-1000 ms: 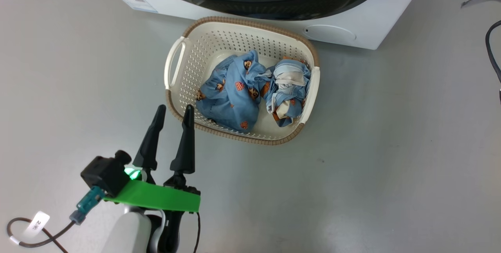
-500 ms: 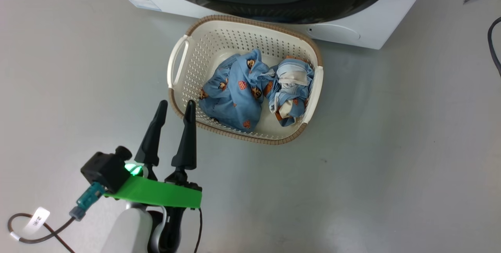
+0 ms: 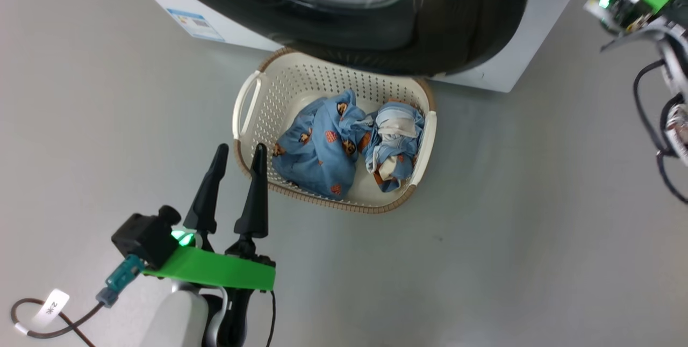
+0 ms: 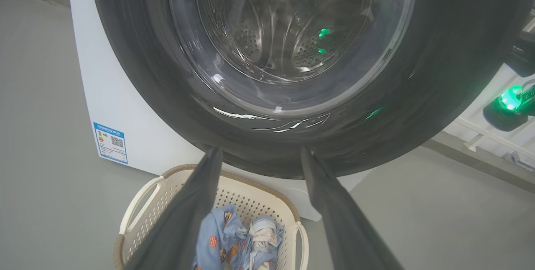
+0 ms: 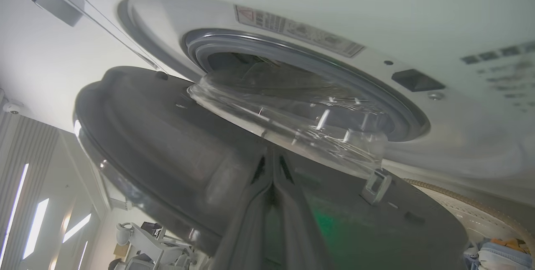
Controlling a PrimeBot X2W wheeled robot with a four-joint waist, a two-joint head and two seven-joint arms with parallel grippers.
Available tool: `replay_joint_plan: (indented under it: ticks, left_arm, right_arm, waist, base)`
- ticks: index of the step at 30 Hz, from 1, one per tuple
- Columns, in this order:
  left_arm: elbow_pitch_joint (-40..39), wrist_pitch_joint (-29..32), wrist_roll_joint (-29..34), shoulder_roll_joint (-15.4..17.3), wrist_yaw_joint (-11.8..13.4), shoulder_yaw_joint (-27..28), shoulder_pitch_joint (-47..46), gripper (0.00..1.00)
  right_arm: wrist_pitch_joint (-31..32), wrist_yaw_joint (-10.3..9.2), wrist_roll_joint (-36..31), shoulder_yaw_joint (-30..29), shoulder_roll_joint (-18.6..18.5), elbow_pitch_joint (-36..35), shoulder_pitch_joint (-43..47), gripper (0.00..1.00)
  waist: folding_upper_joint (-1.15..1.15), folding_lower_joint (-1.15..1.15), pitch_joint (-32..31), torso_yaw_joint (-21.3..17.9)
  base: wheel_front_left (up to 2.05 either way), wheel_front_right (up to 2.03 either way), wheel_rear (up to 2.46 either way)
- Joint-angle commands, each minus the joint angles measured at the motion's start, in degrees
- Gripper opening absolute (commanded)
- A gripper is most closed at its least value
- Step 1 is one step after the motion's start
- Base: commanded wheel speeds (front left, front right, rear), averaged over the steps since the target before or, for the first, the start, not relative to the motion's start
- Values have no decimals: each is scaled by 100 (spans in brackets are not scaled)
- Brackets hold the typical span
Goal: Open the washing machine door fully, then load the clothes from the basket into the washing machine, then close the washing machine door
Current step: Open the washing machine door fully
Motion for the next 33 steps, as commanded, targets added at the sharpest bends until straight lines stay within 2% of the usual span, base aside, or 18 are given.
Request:
replay_joint_plan:
  ticks: [1,24,33]
  left_arm:
    - [-82,-37,80,106,-21,205,138,100]
    - [-8,-37,436,106,-21,372,791,100]
    - [12,-37,471,106,-21,430,974,100]
  right_arm:
    - [87,34,-65,101,176,-197,231,0]
    - [516,34,11,446,654,-389,1376,0]
    - [688,34,-5,598,920,-509,1761,0]
  waist:
    - [0,0,-128,-38]
    - [0,0,-1062,-134]
    - [0,0,-1242,-92]
  base:
    - [0,0,0]
    - [0,0,0]
    - [0,0,0]
